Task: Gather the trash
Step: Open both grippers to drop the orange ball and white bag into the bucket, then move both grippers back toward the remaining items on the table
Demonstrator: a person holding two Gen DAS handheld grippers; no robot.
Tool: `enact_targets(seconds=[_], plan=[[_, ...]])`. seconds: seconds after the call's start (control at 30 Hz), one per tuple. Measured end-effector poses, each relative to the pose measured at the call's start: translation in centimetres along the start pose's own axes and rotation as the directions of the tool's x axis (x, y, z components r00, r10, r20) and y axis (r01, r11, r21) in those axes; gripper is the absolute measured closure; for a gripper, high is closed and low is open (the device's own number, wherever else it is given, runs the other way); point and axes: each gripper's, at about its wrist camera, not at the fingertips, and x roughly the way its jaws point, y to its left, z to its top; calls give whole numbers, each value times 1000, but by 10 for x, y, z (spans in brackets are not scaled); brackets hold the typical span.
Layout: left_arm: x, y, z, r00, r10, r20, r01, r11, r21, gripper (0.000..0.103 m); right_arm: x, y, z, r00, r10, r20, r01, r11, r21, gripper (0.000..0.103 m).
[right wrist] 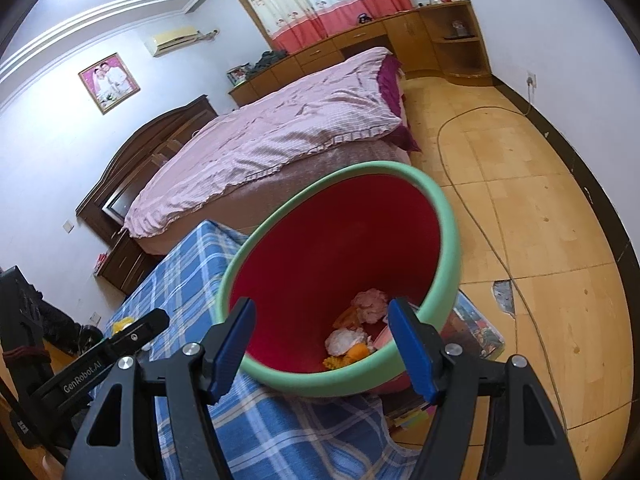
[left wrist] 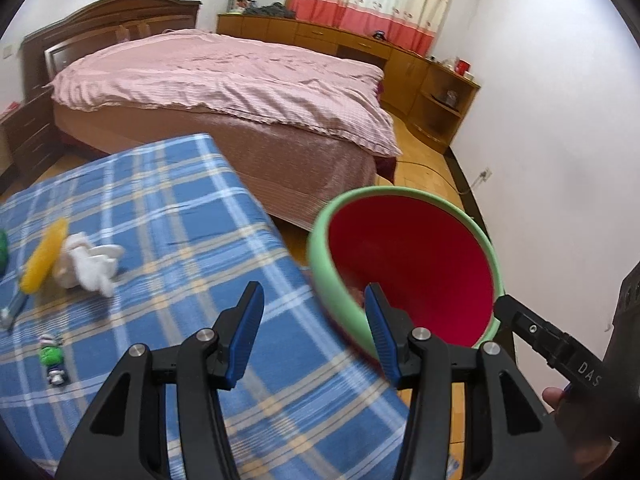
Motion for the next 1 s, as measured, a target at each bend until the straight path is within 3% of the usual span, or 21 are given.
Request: enact_targets(seconds=[0.47,0.8,1.0], plan=[[-63,84,-4,986,148,81,-137,981,-135,51,3,74,-8,994,107,-34,-111,986,-123,32],[-98,154,-9,958,270,91,-247,946,-212,51,19,138,-21,980,174,-100,-192,958,-214,32],[-110,200,-17,935,348,70,-317,908,-272,51,34,175,-29,972,192,-137,-223,938,-266,32]])
